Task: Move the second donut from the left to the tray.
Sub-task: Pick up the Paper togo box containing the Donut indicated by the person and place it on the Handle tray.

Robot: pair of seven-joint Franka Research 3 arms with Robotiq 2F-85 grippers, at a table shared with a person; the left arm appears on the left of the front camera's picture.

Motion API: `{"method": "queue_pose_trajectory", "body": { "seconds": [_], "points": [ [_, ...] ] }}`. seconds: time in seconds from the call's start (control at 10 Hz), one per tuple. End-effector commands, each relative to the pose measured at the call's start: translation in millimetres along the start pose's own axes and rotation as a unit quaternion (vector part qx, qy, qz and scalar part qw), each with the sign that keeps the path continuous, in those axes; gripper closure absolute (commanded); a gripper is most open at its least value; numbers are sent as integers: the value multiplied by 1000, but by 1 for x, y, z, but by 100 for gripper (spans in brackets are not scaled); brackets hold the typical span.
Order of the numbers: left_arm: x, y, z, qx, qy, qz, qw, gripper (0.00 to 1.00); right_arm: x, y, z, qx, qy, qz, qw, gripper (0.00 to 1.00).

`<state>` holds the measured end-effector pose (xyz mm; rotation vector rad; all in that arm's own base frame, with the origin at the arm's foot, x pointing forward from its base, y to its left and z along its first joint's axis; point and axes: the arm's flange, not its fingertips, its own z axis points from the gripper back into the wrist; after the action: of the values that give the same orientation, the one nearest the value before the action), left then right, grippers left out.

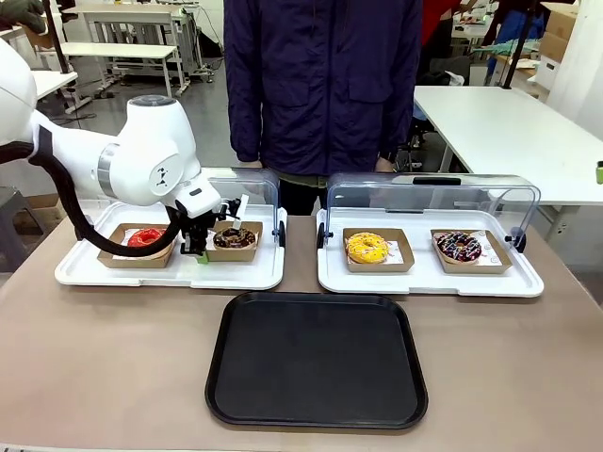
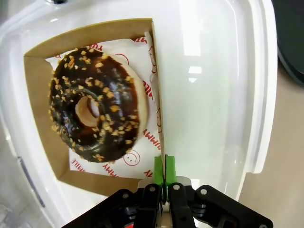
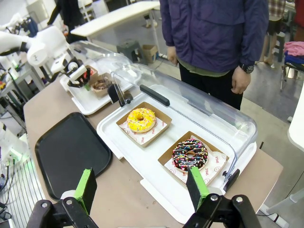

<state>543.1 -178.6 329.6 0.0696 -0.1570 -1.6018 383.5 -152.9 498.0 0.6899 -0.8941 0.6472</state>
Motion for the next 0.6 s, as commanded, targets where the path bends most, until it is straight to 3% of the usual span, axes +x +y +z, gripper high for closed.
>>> {"method": "queue_pose_trajectory", "body": {
  "seconds": [0.0,0.5],
  "points": [
    [-2,-27,25,41,5,13,999,98,3,-2,-1,3,-14,12,1000,0],
    [16,-73,72,84,-7,15,996,98,3,-2,-1,3,-14,12,1000,0]
  ]
}}
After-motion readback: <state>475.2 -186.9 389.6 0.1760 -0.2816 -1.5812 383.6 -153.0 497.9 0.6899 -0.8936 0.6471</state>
